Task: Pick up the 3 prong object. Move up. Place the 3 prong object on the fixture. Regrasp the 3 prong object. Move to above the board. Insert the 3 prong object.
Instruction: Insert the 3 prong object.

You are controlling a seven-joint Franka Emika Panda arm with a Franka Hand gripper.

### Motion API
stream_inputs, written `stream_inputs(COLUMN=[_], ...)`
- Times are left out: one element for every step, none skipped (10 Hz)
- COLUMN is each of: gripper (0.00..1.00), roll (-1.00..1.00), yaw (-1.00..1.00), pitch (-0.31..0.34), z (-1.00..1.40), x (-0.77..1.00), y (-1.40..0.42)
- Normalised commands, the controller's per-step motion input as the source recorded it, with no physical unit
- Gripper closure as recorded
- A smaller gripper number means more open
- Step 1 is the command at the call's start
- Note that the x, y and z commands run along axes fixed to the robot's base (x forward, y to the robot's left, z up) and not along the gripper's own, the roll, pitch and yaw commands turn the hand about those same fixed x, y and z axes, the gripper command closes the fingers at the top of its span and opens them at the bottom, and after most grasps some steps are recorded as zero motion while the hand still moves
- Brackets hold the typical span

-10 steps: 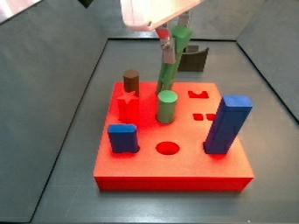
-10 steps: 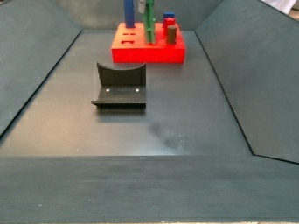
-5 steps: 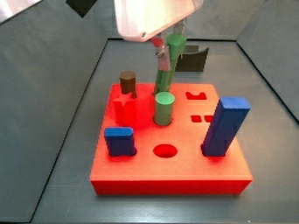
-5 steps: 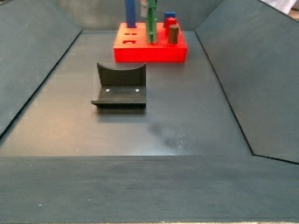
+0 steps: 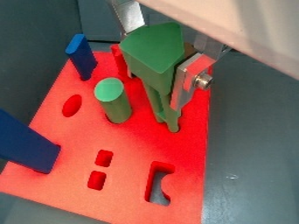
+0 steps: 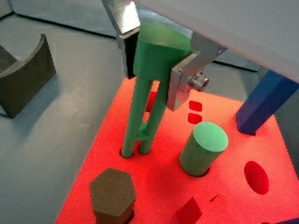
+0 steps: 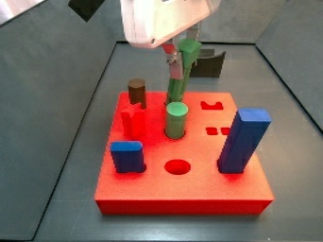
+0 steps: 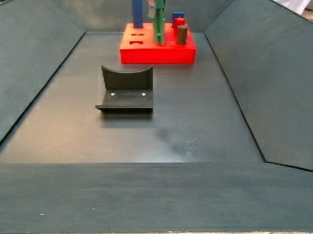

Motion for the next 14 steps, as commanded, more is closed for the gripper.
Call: stream_inputs(gripper=[1.0,1.0,1.0,1.0,1.0,1.0,1.0,1.0,1.0,1.0,1.0,1.0,1.0,1.0], roll=[0.01,0.01,0.02,0.02,0.02,0.01,0.01,0.01,0.01,0.01,0.01,0.01,0.01,0.02], yaw=[0.0,0.0,-0.1,-0.1,-0.12,-0.11,-0.15,-0.15,-0.15,-0.15,-0.15,-0.14,-0.14,-0.14], pitch=[-0.004,-0.001,-0.01,-0.016,-0.013,-0.011,-0.011,-0.01,-0.007,-0.007,-0.007,-0.009,-0.01,-0.007], z=[-1.0,-1.0,-1.0,-1.0,-1.0,-1.0,-1.0,-1.0,-1.0,-1.0,-1.0,-1.0,-1.0,-1.0], x=[0.1,0.09,0.03,0.03,0.03,0.03,0.01,0.0,0.0,0.0,0.0,0.0,0.01,0.01], y=[-0.09,-0.1,-0.15,-0.15,-0.16,-0.17,-0.19,-0.19,-0.19,-0.19,-0.19,-0.19,-0.18,-0.17])
